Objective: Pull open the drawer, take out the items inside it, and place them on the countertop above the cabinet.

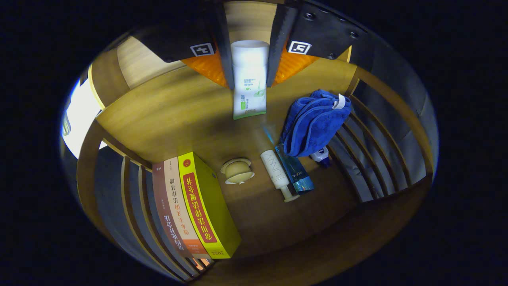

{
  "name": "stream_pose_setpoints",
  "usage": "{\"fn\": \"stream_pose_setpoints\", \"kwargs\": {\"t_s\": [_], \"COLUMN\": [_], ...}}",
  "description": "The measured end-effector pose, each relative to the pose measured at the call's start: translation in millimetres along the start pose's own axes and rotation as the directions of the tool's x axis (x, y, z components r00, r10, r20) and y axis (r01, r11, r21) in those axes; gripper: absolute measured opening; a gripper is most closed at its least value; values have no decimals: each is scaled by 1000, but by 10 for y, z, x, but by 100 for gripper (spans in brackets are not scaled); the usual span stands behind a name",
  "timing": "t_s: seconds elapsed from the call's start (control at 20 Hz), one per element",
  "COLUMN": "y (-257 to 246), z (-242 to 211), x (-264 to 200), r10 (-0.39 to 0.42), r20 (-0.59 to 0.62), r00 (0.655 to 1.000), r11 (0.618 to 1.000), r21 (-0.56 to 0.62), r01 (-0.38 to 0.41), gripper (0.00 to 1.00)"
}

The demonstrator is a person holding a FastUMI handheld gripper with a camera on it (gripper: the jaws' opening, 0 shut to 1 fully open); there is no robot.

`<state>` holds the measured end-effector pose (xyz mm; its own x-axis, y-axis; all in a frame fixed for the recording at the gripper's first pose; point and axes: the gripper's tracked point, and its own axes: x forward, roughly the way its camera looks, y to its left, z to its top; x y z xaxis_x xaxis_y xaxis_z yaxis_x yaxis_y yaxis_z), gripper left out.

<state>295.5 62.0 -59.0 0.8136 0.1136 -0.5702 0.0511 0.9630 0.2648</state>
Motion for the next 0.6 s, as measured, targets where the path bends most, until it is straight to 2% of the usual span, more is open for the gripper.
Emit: {"fn": "stream_pose_setpoints", "kwargs": {"t_s": [0.2,0.6], "y": [41,86], "z": [58,55], "x": [149,239], "r10": [7,-14], "r20": [9,30], "r00": [1000,999], "r11": [1000,998], "r21": [5,-69], "r01": [-7,16], "gripper": [54,55]}}
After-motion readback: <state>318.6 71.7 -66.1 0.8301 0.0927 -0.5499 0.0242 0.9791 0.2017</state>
